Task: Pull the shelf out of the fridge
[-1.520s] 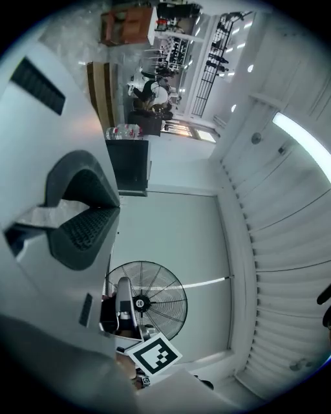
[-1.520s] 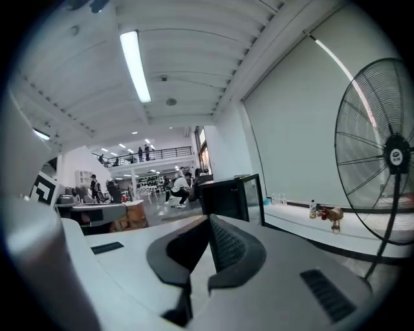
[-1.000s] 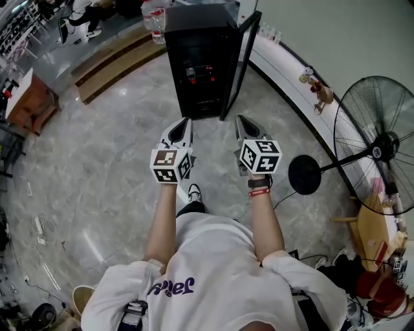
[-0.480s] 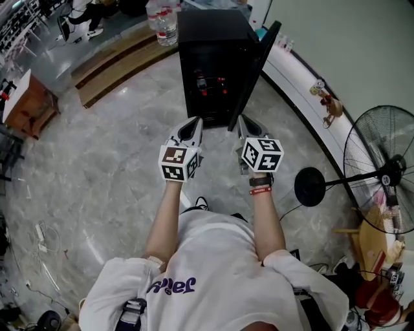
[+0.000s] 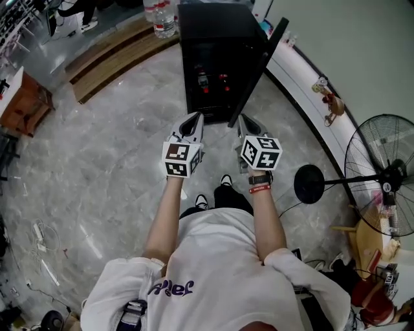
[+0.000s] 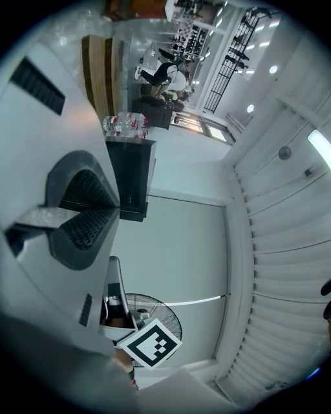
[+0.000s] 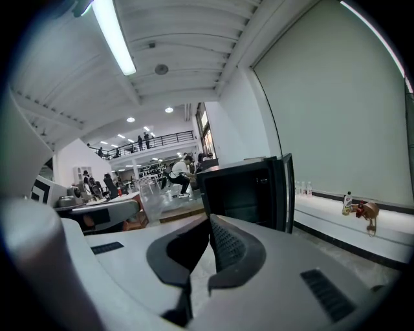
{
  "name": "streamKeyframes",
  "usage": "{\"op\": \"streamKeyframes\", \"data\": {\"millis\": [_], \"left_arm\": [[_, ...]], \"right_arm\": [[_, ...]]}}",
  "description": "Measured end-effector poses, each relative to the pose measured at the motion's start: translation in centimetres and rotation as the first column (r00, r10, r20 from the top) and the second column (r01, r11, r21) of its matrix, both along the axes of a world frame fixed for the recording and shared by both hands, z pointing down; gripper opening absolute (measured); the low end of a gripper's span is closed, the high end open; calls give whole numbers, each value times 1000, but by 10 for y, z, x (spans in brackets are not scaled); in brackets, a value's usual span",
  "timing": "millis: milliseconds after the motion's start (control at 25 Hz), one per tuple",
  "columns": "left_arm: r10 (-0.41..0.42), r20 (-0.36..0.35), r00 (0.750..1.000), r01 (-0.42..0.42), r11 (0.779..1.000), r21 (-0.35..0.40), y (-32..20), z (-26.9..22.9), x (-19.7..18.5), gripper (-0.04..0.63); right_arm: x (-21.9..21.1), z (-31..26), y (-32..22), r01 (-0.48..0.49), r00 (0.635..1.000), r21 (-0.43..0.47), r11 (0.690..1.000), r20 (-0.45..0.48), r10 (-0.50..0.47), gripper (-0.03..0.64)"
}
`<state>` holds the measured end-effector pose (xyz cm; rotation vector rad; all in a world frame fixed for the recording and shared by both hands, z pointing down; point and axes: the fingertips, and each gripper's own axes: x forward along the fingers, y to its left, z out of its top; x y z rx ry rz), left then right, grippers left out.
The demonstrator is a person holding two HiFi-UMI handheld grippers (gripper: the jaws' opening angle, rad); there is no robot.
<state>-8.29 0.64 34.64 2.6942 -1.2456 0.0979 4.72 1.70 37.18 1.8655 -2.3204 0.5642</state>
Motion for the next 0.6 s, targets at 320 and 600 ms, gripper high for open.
{"op": "streamKeyframes", "data": {"millis": [320,600], "left_arm": [[-50,-9,999,50,998,29,-54,5,-6,18],[-76,-14,997,77,995,69,-109,26,4,18]], "right_arm": [[-2,26,-67,-5,1000,-24,1000,6,5,15],[2,52,-139,13,997,-21,1000,73,-11,2]]}}
